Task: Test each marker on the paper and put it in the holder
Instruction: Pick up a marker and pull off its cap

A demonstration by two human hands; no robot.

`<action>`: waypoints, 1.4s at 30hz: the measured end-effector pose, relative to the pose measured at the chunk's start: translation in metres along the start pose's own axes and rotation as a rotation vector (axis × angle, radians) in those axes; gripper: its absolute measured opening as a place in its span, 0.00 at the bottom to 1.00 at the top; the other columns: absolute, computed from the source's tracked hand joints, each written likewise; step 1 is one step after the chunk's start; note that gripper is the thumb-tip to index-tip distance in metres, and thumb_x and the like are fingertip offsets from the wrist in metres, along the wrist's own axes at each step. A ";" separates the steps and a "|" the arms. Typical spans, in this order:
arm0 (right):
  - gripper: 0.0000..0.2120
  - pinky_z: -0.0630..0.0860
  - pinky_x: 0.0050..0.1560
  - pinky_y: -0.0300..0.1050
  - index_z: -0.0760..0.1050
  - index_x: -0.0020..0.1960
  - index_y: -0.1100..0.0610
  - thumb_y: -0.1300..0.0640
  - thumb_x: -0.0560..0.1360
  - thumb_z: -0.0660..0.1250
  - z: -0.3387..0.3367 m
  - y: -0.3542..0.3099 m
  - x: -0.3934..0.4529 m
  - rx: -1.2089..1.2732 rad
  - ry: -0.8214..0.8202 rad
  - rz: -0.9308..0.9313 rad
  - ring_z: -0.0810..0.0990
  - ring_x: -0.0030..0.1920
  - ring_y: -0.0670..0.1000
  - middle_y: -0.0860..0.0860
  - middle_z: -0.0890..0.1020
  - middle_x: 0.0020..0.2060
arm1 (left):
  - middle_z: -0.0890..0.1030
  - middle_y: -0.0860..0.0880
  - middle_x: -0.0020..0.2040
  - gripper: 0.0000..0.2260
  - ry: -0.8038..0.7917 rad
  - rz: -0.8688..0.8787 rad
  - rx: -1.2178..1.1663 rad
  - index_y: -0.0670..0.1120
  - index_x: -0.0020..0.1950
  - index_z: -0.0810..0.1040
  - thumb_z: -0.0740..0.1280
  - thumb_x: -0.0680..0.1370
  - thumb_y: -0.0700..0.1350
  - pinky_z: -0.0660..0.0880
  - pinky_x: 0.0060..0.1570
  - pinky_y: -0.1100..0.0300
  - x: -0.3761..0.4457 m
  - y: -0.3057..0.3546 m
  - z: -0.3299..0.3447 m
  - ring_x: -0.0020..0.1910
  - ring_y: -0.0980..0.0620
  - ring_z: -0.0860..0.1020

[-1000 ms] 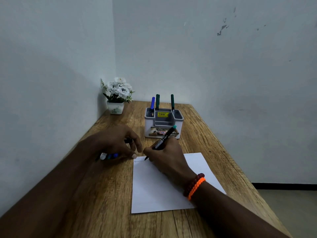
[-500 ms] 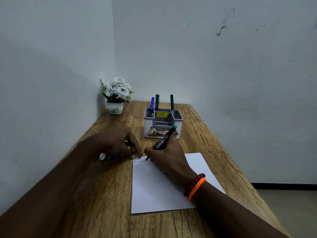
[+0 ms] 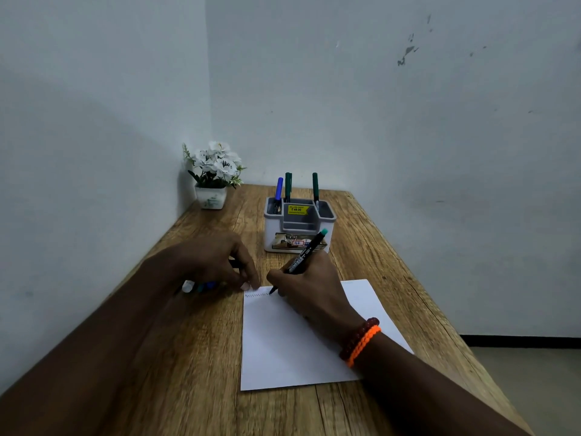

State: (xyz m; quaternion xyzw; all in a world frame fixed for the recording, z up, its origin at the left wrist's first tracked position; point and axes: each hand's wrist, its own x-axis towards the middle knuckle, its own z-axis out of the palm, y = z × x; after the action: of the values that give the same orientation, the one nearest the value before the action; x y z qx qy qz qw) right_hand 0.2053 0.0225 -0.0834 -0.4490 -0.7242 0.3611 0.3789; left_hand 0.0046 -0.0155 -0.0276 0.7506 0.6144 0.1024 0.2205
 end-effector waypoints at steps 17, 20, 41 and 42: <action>0.17 0.86 0.49 0.59 0.74 0.55 0.49 0.53 0.72 0.79 -0.005 0.003 0.000 0.049 -0.011 0.019 0.87 0.48 0.55 0.54 0.86 0.47 | 0.84 0.68 0.48 0.12 -0.010 -0.022 0.004 0.62 0.47 0.87 0.76 0.75 0.43 0.73 0.63 0.60 0.002 -0.002 -0.001 0.53 0.68 0.78; 0.19 0.86 0.51 0.60 0.70 0.53 0.44 0.52 0.71 0.79 -0.005 0.003 0.001 0.058 -0.004 0.012 0.86 0.50 0.54 0.53 0.85 0.50 | 0.84 0.68 0.48 0.11 -0.008 -0.031 0.005 0.60 0.48 0.87 0.76 0.75 0.43 0.73 0.67 0.57 0.004 -0.004 0.000 0.55 0.66 0.78; 0.21 0.86 0.48 0.54 0.78 0.61 0.52 0.52 0.70 0.78 -0.008 0.009 0.002 0.048 0.004 -0.005 0.87 0.48 0.54 0.53 0.87 0.48 | 0.83 0.71 0.46 0.11 -0.009 -0.029 0.017 0.59 0.49 0.88 0.74 0.76 0.41 0.74 0.66 0.57 0.004 -0.004 0.000 0.55 0.63 0.79; 0.21 0.86 0.48 0.54 0.78 0.61 0.52 0.53 0.71 0.78 -0.008 0.009 0.002 0.046 0.006 -0.001 0.87 0.48 0.55 0.54 0.87 0.48 | 0.83 0.70 0.45 0.11 -0.009 -0.027 0.020 0.59 0.49 0.88 0.74 0.76 0.41 0.74 0.66 0.58 0.004 -0.005 0.000 0.55 0.63 0.79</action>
State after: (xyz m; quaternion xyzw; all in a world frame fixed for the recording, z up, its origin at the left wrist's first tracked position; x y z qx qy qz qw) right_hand 0.2150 0.0290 -0.0870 -0.4409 -0.7149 0.3761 0.3913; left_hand 0.0012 -0.0111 -0.0299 0.7450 0.6244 0.0898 0.2170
